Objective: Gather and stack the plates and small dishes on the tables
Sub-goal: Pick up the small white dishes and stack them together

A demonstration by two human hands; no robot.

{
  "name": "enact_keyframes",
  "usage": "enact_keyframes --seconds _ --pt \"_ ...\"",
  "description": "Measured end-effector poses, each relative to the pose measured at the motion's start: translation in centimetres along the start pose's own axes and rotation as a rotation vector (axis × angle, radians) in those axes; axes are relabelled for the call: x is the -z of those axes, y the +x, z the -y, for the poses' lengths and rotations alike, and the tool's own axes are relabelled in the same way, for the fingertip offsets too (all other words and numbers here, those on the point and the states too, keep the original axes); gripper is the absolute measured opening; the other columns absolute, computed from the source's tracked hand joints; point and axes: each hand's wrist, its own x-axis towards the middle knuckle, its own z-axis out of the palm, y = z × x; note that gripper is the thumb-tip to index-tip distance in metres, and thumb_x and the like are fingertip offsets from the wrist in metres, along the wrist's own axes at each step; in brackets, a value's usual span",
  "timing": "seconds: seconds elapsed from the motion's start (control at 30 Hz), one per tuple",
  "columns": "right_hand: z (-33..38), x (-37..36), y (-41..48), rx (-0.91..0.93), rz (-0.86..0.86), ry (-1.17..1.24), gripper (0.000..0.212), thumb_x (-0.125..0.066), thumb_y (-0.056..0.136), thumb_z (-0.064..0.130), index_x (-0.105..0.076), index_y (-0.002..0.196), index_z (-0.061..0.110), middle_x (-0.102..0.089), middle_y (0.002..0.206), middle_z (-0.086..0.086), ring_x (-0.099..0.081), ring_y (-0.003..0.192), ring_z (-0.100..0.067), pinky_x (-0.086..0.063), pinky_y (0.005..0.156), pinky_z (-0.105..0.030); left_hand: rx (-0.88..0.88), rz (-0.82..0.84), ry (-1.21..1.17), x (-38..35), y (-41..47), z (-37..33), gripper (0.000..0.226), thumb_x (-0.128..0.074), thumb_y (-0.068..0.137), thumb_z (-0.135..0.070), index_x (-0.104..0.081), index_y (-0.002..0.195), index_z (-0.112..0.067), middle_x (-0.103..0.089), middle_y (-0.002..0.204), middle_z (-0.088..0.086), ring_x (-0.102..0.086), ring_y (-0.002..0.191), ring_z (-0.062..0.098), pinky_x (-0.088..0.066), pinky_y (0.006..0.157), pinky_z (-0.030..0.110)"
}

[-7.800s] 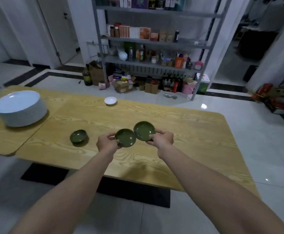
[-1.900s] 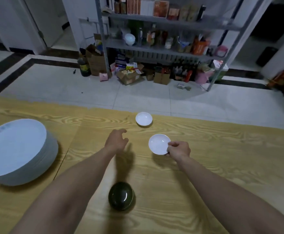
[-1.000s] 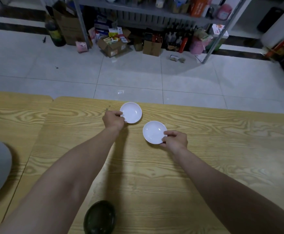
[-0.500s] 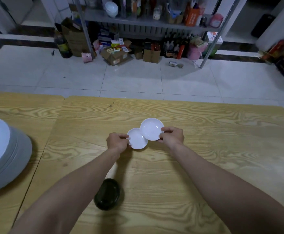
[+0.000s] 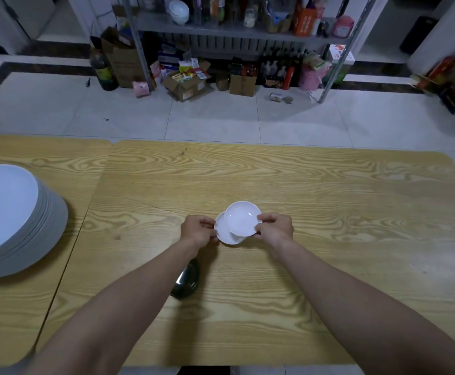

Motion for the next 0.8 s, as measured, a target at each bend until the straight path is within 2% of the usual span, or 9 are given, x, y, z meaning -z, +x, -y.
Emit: enact_keyframes --seconds 0.07,0.13,0.2,0.27,0.37,0.5,0.67,0.73,0.8 --pt "-0.4 -0.5 -0.1 -0.002 -0.006 -0.019 0.031 -0.063 0.076 -0.018 -0.072 0.083 0.011 -0.07 0.101 -0.008 -0.068 0.076 -0.021 -0.062 0.07 -0.035 -0.014 0.0 -0.005 0.6 0.1 0.2 0.024 -0.072 0.075 0.017 -0.069 0.087 -0.003 -0.071 0.09 0.018 -0.071 0.08 0.03 -0.061 0.075 0.041" --pt "-0.6 -1.2 -0.1 0.011 -0.012 -0.061 0.031 -0.063 0.076 -0.017 -0.072 0.08 0.012 -0.07 0.1 -0.007 -0.069 0.078 -0.023 -0.062 0.069 -0.035 -0.033 -0.01 0.004 1.3 0.4 0.6 0.026 -0.072 0.075 0.016 -0.068 0.086 -0.008 -0.071 0.09 0.015 -0.07 0.087 0.03 -0.06 0.08 0.04" --pt "-0.6 -1.8 0.0 0.027 -0.014 -0.114 0.029 -0.064 0.076 -0.015 -0.072 0.079 0.012 -0.07 0.096 -0.006 -0.068 0.076 -0.022 -0.061 0.068 -0.033 -0.061 -0.018 0.047 1.9 0.6 0.8 0.026 -0.07 0.078 0.015 -0.067 0.09 -0.008 -0.07 0.089 0.011 -0.068 0.085 0.024 -0.058 0.073 0.031" --pt "-0.7 -2.4 0.3 0.039 -0.023 -0.173 0.028 -0.066 0.075 -0.012 -0.071 0.072 0.016 -0.072 0.095 -0.006 -0.07 0.079 -0.024 -0.062 0.074 -0.037 -0.092 -0.027 0.094 2.4 1.0 1.0 0.025 -0.07 0.08 0.012 -0.068 0.094 -0.008 -0.069 0.088 0.009 -0.065 0.082 0.02 -0.053 0.067 0.024" --pt "-1.0 -2.9 0.7 0.048 -0.032 -0.229 0.03 -0.067 0.076 -0.007 -0.069 0.066 0.021 -0.074 0.097 -0.007 -0.071 0.083 -0.025 -0.06 0.08 -0.037 -0.124 -0.028 0.166 3.0 1.6 1.2 0.023 -0.072 0.08 0.008 -0.07 0.095 -0.01 -0.068 0.084 0.004 -0.064 0.082 0.018 -0.051 0.07 0.024" --pt "-1.2 -3.0 0.8 0.094 -0.02 -0.339 0.022 -0.067 0.08 -0.006 -0.076 0.089 0.012 -0.073 0.103 -0.006 -0.067 0.091 -0.02 -0.045 0.075 -0.018 -0.164 -0.023 0.258 3.2 1.9 1.3 0.023 -0.075 0.078 0.005 -0.072 0.099 -0.005 -0.069 0.086 0.005 -0.063 0.083 0.015 -0.051 0.084 0.026" --pt "-1.1 -2.7 0.6 0.088 0.018 -0.393 0.024 -0.071 0.08 -0.003 -0.075 0.099 0.01 -0.07 0.112 -0.006 -0.064 0.095 -0.019 -0.043 0.075 -0.019 -0.22 -0.015 0.347 3.4 1.7 1.0 0.022 -0.074 0.082 -0.002 -0.072 0.104 -0.005 -0.072 0.1 0.006 -0.064 0.091 0.013 -0.042 0.085 0.016" --pt "-1.1 -2.4 0.3 0.114 0.034 -0.453 0.023 -0.071 0.083 0.002 -0.074 0.103 0.011 -0.069 0.116 -0.007 -0.062 0.093 -0.018 -0.042 0.075 -0.019 -0.239 -0.032 0.407 3.8 1.4 0.7 0.022 -0.073 0.085 -0.011 -0.072 0.107 -0.008 -0.072 0.106 0.005 -0.061 0.092 0.012 -0.04 0.084 0.016" --pt "-0.8 -1.9 -0.6 0.207 0.065 -0.577 0.024 -0.066 0.088 0.011 -0.071 0.112 0.013 -0.067 0.121 -0.007 -0.062 0.103 -0.021 -0.041 0.078 -0.021 -0.272 -0.049 0.481 4.6 0.5 0.1 0.026 -0.071 0.088 -0.02 -0.07 0.113 -0.011 -0.07 0.114 0.004 -0.061 0.098 0.015 -0.041 0.086 0.021"
